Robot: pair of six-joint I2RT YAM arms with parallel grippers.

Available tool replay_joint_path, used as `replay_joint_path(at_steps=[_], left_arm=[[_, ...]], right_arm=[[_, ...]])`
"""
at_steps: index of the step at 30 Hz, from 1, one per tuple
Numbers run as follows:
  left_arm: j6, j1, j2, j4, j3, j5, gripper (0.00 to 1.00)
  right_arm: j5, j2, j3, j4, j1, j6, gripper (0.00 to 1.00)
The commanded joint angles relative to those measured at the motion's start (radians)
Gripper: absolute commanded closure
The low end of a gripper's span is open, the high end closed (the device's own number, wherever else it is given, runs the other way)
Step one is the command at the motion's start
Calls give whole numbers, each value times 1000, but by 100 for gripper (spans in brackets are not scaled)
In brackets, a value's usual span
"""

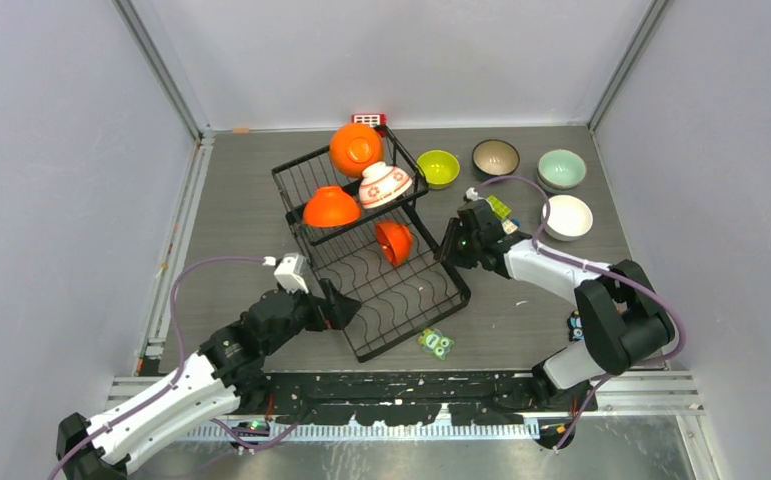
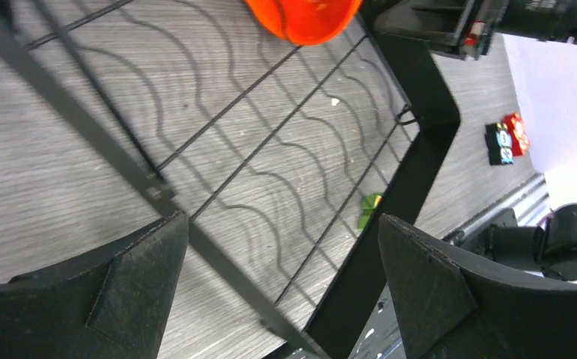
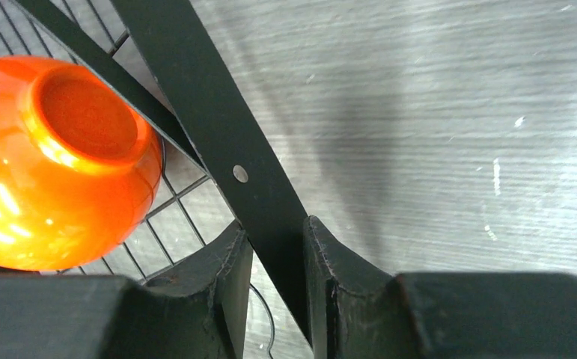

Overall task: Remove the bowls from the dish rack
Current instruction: Adjust the dish rack at the center of the board.

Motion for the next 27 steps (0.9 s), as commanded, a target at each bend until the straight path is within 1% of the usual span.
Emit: replay_joint_path(at_steps=[1,5,10,13,16,18,20,24,27], left_arm=[[-54,3,-17,-178,46,-104,0],[-93,3,-64,-267,67,-178,0],[-175,3,-150,-417,92,-312,0],[-182,3,-190,-455,109,-358,0],[-158,3,-177,-450,140,-387,0],[-121,3,-134,-444,174,-409,0],[-81,3,-80,-443,219,-435,0],[-13,9,-10,-421,295,-508,0],[24,44,11,-368,302,-499,0]], right_arm=[[132,30,51,-6,-74,-18,65],[138,55,104,-23,-91,-30,62],[146,110,188,-58,-95,-51,59],[134,102,208,-76,-96,-49,55],[126,46,210,-108,-97,-34,47],[126,-4,214,-139,-96,-21,39],[130,-72,220,-198,-96,-15,34],[140,-200,217,-320,-96,21,30],[122,-293,168,-388,-95,74,30]])
